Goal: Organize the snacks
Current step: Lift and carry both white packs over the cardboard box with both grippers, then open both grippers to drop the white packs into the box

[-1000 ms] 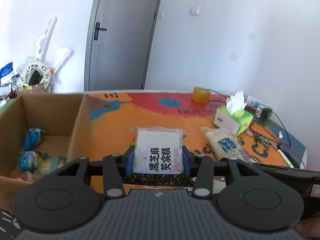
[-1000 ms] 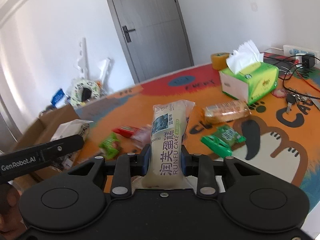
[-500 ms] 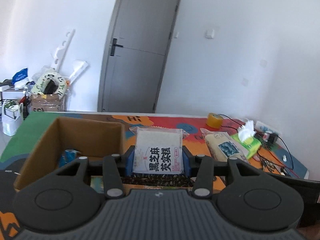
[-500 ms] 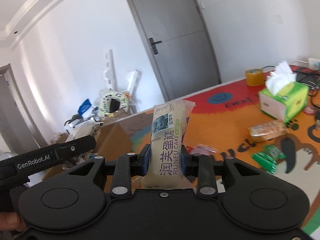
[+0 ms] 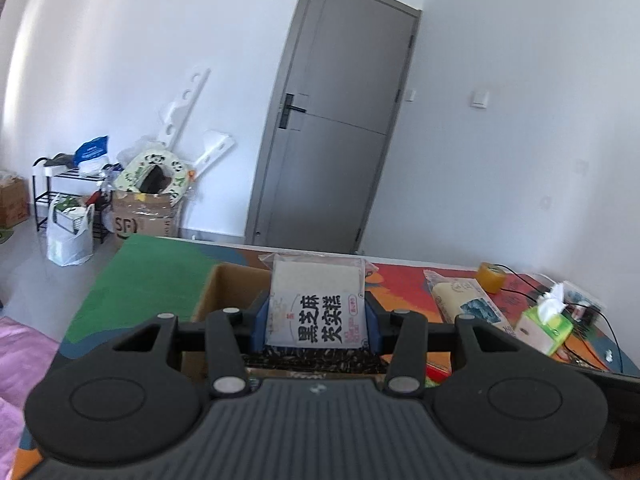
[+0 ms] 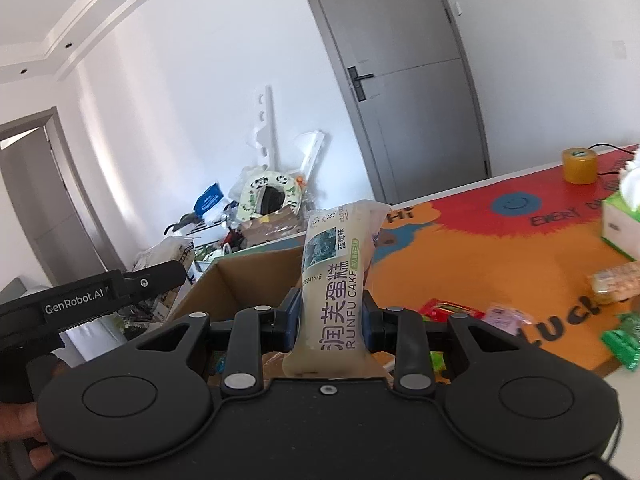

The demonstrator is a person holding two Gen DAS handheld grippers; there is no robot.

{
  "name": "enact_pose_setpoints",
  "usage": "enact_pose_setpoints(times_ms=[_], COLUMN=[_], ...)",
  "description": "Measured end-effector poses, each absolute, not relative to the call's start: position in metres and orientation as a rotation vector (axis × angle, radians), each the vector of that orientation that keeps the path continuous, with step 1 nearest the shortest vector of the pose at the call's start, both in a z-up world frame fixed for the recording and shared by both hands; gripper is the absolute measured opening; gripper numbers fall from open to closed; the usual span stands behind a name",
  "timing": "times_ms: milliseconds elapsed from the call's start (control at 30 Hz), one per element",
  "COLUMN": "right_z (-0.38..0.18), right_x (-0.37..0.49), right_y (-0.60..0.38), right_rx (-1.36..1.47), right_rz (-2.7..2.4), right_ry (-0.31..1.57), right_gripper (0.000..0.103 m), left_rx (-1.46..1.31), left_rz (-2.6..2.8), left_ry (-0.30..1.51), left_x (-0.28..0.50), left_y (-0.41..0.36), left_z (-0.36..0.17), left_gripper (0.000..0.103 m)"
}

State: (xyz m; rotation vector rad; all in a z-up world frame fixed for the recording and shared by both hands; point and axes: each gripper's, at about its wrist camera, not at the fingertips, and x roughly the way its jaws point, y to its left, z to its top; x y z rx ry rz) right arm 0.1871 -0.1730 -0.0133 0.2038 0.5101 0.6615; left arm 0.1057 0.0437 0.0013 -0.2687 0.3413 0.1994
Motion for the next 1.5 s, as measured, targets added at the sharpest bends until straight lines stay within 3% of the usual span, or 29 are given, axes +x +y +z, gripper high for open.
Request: enact_pose_setpoints(times_ms=[533, 600, 667, 700, 900, 1067, 1500], right_z=[-0.014, -0.014, -0.014, -0.014, -0.015, -0.018, -0.032], right_x=[0.188, 0.189, 0.187, 0.186, 0.184, 0.184, 0.178], right_y=[-0.110, -0.106, -0.105, -0.108, -0.128, -0.149, -0.196], right_rx=[0.162, 0.151, 0.153, 0.159, 0.177, 0.206, 0.247], right_rz=[0.732, 0.719, 0.701, 0.697, 0.667, 0.627, 0.538], right_ry=[0.549, 0.561, 0.550, 0.543, 0.549, 0.554, 0.579], right_gripper=[0.031, 0.033, 0.048, 0.050, 0.052, 0.056, 0.067], left_rx=[-0.327, -0.333, -0.336, -0.336, -0.335, -0.325, -0.288], left_rz=[0.217, 0.220, 0.224, 0.224, 0.224, 0.261, 0.224], left_ry=[0.399, 0.406, 0.411, 0.414, 0.434, 0.415, 0.417], left_x=[0.109, 0.110, 0.109, 0.109, 0.112, 0.110, 0.111], left_y=[0.086, 0.087, 0.089, 0.089, 0.087, 0.082, 0.052], left_z=[-0.026, -0.028, -0.030, -0.031, -0.031, -0.025, -0.020], left_gripper=[0.046, 0.046, 0.046, 0.046, 0.046, 0.064, 0.078])
